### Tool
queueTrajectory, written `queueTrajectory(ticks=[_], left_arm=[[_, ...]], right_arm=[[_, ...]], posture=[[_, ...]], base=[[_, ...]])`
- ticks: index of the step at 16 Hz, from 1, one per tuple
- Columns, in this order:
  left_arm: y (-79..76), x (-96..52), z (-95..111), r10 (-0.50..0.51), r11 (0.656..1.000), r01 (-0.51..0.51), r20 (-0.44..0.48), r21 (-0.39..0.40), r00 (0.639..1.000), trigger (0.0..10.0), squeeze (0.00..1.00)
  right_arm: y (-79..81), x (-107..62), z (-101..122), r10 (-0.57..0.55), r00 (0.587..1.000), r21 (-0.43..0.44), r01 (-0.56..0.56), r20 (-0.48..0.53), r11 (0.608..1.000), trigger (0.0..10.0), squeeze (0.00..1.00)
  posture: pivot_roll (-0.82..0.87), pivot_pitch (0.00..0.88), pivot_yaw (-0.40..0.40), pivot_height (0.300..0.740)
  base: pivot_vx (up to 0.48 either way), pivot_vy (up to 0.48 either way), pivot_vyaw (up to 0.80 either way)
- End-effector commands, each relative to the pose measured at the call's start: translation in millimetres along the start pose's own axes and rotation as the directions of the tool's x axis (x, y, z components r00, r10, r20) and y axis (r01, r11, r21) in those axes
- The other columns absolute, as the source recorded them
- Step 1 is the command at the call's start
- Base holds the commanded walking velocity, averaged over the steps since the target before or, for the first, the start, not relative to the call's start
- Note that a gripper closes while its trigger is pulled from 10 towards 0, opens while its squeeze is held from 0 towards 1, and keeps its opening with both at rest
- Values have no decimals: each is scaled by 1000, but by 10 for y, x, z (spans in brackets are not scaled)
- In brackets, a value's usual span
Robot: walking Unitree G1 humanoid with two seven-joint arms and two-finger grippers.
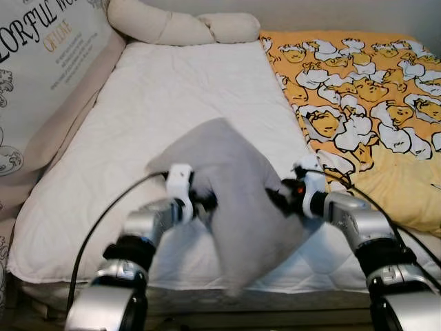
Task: Clean up the room
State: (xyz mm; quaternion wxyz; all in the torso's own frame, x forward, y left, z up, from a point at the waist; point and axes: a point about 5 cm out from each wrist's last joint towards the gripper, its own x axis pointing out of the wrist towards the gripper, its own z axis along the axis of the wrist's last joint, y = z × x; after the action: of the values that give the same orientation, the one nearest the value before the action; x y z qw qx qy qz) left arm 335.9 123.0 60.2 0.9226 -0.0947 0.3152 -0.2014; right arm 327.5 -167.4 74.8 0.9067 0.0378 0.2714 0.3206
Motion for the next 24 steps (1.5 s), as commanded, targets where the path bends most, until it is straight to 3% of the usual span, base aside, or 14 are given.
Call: queueTrajectory(ticks=[1, 3, 4, 7, 9, 10, 13, 15, 16, 18, 20, 21, 23, 24], left_arm=[[-49, -5, 268, -16, 999, 13, 85, 39, 996, 10000, 1000], [-16, -23, 346, -23, 997, 15, 101, 77, 995, 10000, 1000], [-17, -40, 457, -49, 995, 38, 126, 88, 991, 10000, 1000], [-22, -91, 422, -108, 979, 93, 69, 183, 992, 10000, 1000], [137, -117, 309, -41, 977, 20, 96, 213, 995, 10000, 1000], [235, -154, 309, -32, 980, 3, 143, 200, 989, 10000, 1000], [447, -225, 306, 55, 990, -79, 192, 118, 980, 10000, 1000], [482, -254, 308, -4, 993, 37, 273, -116, 962, 10000, 1000], [459, -242, 296, -39, 967, 114, 307, -229, 951, 10000, 1000], [437, -226, 163, -102, 920, 209, 314, -331, 944, 10000, 1000], [322, -154, -17, -167, 894, 263, 273, -363, 947, 10000, 1000], [190, -72, -178, -200, 875, 272, 211, -400, 957, 10000, 1000], [39, 25, -388, -197, 892, 231, 125, -388, 972, 10000, 1000], [-6, 51, -433, -194, 897, 223, 112, -383, 975, 10000, 1000]], right_arm=[[146, 42, -34, 84, 996, 37, -83, -24, 996, 10000, 0], [226, 12, -29, 131, 991, 85, -129, -23, 988, 10000, 0], [322, -48, 30, 169, 985, 52, -171, 46, 984, 10000, 0], [292, -126, -31, 85, 994, 37, -88, 68, 995, 10000, 0], [129, -192, -77, -74, 992, 152, 58, 102, 987, 10000, 0], [-36, -292, -79, -182, 972, 242, 144, 146, 960, 10000, 1000], [-214, -428, -35, -272, 927, 391, 156, 260, 907, 10000, 1000], [-234, -407, 2, -205, 919, 449, 35, 336, 893, 10000, 1000], [-217, -379, 36, -170, 909, 474, -34, 380, 880, 10000, 1000], [-142, -287, 44, -78, 909, 507, -156, 410, 848, 10000, 1000], [-42, -136, -87, 6, 949, 501, -173, 317, 848, 10000, 1000], [9, -22, -254, 24, 981, 489, -116, 191, 864, 10000, 1000], [5, 82, -468, -79, 997, 456, 63, 16, 888, 10000, 1000], [13, 102, -517, -94, 995, 459, 90, -15, 884, 10000, 451]], posture=[[-101, 0, 31, 740], [-108, 0, 38, 740], [-120, 0, 57, 740], [-120, 0, 72, 740], [-119, 0, 74, 740], [-118, 0, 74, 740], [-122, 0, 79, 740], [-118, 0, 89, 740], [-114, 0, 89, 740], [-114, 0, 91, 740], [-112, 0, 85, 740], [-110, 0, 80, 740], [-106, 0, 65, 740], [-106, 0, 62, 740]], base=[[0, 0, 0], [0, 0, 0], [0, 0, 0], [0, 0, 0], [0, 0, 0], [0, 0, 0], [0, 0, 0], [0, 0, 0], [0, 0, 0], [0, 0, 0], [0, 0, 0], [0, 0, 0], [0, 0, 0], [0, 0, 0]])
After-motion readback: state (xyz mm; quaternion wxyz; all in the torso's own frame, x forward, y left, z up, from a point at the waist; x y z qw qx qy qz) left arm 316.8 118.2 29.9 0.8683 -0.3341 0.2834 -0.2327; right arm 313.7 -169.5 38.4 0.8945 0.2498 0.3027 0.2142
